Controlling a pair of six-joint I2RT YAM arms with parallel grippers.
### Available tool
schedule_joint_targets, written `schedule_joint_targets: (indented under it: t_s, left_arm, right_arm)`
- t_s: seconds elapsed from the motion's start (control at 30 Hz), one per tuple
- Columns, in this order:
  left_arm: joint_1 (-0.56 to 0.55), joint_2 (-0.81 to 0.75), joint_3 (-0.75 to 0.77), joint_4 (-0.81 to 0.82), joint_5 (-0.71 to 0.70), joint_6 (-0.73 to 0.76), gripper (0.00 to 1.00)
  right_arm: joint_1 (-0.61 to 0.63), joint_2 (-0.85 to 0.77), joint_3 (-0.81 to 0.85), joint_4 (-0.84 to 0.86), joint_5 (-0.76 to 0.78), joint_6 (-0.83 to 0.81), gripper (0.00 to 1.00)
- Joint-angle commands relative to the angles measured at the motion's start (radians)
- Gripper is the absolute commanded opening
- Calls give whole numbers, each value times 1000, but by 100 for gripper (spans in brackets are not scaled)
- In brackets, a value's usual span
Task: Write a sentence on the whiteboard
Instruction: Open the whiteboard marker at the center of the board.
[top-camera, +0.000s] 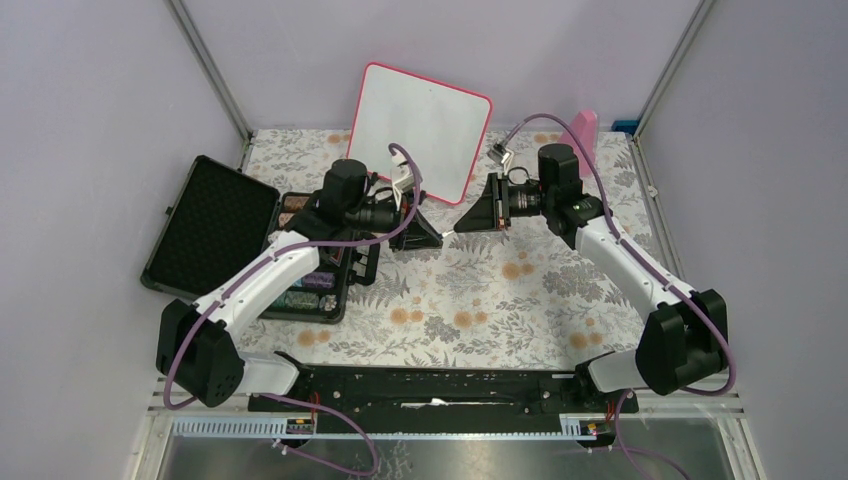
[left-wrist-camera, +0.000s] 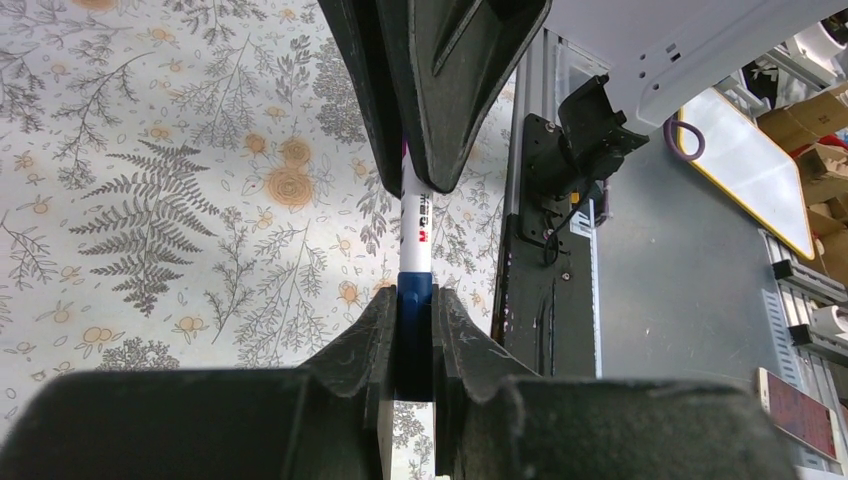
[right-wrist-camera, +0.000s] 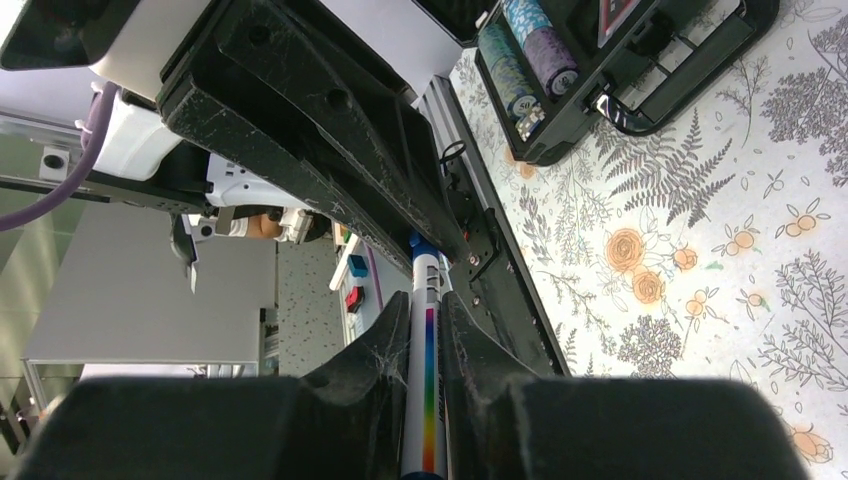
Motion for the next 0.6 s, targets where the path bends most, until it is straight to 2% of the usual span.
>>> schedule_joint_targets:
  t_s: [0.0,0.2,0.57]
  left_arm:
    - [-8,6,11,-32,-27,59,0]
    - [-6,-13,-27,-78,-45,124,0]
    - [32,-16,-60,-199,-69,256,0]
  right_arm:
    - [-22,-1,97,34,-20,27,0]
    - [-120,-4,168,34,26,45,0]
    - [-296,15,276,35,-41,64,0]
